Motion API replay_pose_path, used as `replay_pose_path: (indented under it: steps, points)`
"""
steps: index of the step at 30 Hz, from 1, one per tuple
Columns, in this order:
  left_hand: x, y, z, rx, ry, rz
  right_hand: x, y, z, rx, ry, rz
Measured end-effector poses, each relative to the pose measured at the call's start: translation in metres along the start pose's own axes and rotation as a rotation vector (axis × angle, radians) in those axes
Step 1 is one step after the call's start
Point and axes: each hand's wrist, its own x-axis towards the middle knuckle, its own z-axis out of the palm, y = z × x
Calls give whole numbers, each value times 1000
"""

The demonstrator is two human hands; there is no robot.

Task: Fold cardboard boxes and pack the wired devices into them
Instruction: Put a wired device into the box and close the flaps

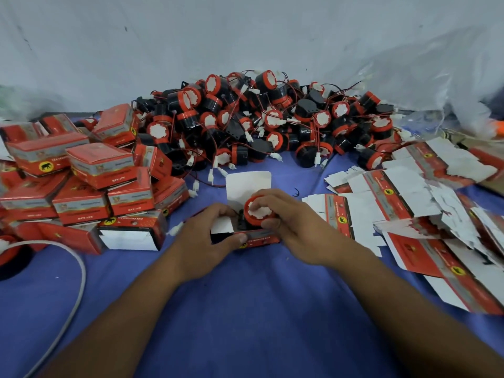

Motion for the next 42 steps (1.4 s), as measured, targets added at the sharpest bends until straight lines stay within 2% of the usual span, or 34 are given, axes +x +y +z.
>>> replay_pose_path:
  steps: [5,9,12,17,19,21,23,25,30,32,35,37,40,42]
  points:
    - [1,0,-1,-46,24,-35,0,4,2,-107,-50,1]
    - [0,1,0,-104,44,-43,1,1,7,-185,3,-33]
    - [1,3,2,-164,185,6,4,-1,14,-296,39,-91]
    - [1,10,0,-141,486,54,4,-4,17,-315,60,-56]
    - [1,10,1,-8,519,122,4,-5,16,-327,66,-47]
    - [2,10,3,212,499,253,6,-6,14,-322,64,-57]
    - [3,9,5,279,422,325,8,-8,11,-284,34,-5]
    - [4,10,5,276,347,317,8,-7,9,-253,20,50]
    - [4,16,5,237,175,225,6,-5,11,-305,96,-114]
    - [4,17,5,233,148,215,7,-3,17,-264,106,-128]
    - [3,18,4,258,148,237,12,-2,18,-46,129,88]
    - [3,20,5,296,160,269,14,0,15,84,242,202]
    - [6,21,4,357,150,332,15,0,13,199,351,311]
    - [7,21,4,402,141,364,15,-1,11,181,342,332]
